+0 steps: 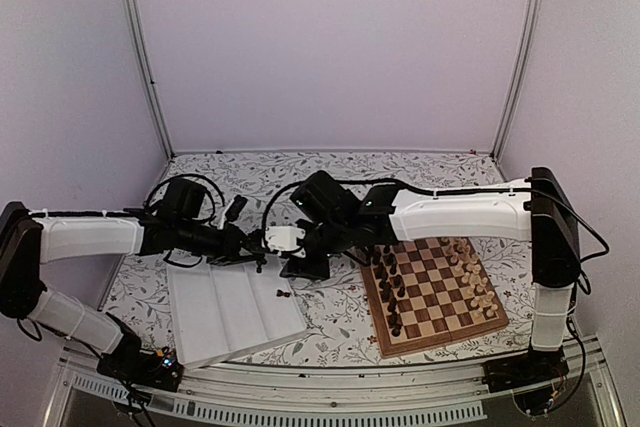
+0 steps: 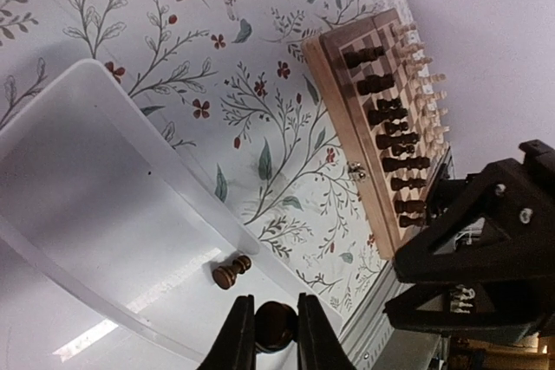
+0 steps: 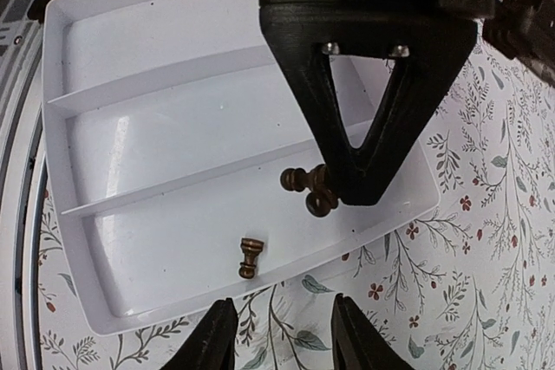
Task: Set up the chess pieces on the board
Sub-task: Place the chess piece on the chessboard.
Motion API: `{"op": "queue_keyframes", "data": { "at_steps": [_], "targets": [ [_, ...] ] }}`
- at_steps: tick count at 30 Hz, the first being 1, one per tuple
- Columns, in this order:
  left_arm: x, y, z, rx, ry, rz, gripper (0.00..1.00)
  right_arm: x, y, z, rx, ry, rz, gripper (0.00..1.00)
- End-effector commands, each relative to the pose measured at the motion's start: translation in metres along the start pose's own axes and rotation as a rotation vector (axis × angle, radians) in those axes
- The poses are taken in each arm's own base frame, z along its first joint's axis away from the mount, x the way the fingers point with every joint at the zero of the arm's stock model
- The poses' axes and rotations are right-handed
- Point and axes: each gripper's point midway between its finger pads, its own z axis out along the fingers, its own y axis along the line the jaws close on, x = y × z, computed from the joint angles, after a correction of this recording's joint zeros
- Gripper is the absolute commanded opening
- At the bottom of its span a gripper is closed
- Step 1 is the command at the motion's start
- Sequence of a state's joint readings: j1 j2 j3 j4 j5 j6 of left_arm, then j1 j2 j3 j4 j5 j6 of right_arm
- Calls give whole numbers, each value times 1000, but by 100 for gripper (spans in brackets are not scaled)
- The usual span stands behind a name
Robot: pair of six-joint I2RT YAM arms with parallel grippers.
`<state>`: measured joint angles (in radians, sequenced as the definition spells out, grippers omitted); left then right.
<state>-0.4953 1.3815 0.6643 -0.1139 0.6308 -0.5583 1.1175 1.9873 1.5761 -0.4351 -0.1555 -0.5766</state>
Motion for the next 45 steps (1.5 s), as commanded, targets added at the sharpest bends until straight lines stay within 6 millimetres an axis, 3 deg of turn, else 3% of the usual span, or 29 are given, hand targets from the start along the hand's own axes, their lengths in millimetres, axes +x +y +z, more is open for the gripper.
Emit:
{"op": "queue_keyframes", "data": {
  "at_steps": [1, 5, 11, 19, 33, 37, 42, 45],
  "targets": [
    [-34, -35, -26, 129, -203, 33, 12, -11, -8, 7, -25, -66, 130, 43],
    [-44, -56, -49, 233, -365, 62, 12, -20, -14, -3, -150, -163, 322, 45],
    [-47, -70, -66, 303, -456, 81, 13, -33, -11, -5, -239, -215, 369, 47],
    [-40, -75, -62, 353, -443, 63, 14, -48, -10, -1, -304, -257, 374, 48],
    [-35, -82, -57, 381, -414, 59, 14, -67, -29, -9, -259, -309, 372, 46],
    [-36, -84, -57, 386, -415, 62, 14, -69, -34, -11, -254, -318, 378, 38],
    [-34, -82, -56, 379, -412, 60, 14, -65, -37, -11, -262, -316, 402, 12],
    [-33, -80, -55, 371, -408, 62, 15, -61, -39, -11, -264, -312, 412, 6]
  ]
}}
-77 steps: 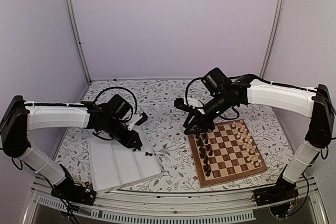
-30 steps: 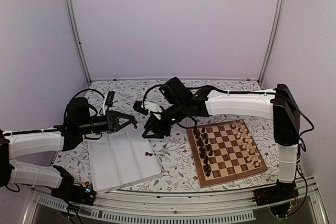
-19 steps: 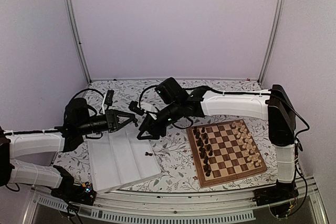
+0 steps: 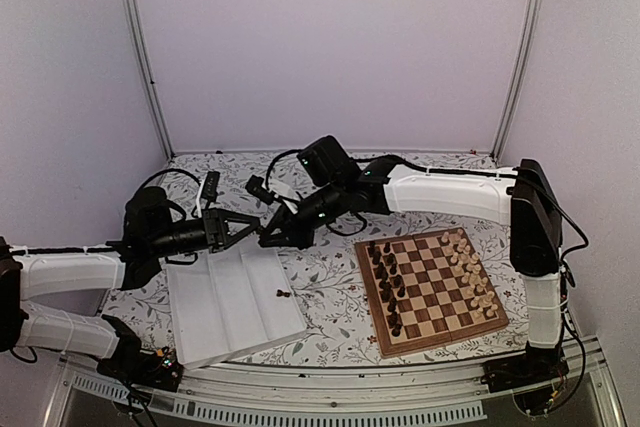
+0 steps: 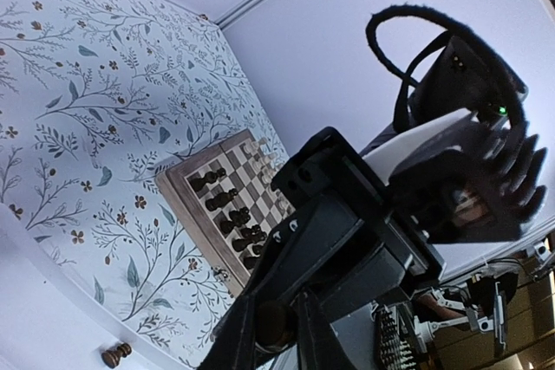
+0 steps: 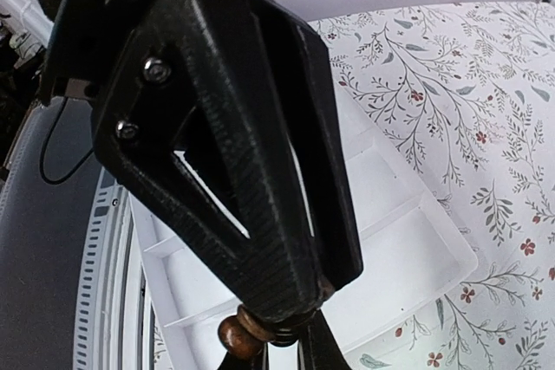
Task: Set up the chess pieces on the board
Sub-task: Place the chess piece on the chessboard.
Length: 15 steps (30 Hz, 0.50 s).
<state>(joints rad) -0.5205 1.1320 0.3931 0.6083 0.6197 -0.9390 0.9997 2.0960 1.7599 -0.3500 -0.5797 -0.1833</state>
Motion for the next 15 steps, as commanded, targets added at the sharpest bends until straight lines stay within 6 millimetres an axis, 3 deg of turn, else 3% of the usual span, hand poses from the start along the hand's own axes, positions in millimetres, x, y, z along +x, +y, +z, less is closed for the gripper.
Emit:
{"op": "queue_keyframes", "data": {
  "at_steps": [1, 4, 7, 11, 15],
  "targets": [
    [4, 0, 1, -2, 10, 12, 15, -6, -3, 0, -10, -21, 0, 5],
    [-5, 2, -2, -58, -16, 57, 16, 12, -2, -1, -10, 10, 8, 5],
    [-8, 21, -8, -209, -5, 126, 17, 37, 3, -3, -13, 55, 3, 4],
    [11, 65, -20, -455, 122, 147, 17, 65, 15, -19, -7, 101, -19, 5],
    [32, 81, -22, -491, 193, 124, 16, 90, 22, -33, 10, 153, -48, 5]
  ]
}}
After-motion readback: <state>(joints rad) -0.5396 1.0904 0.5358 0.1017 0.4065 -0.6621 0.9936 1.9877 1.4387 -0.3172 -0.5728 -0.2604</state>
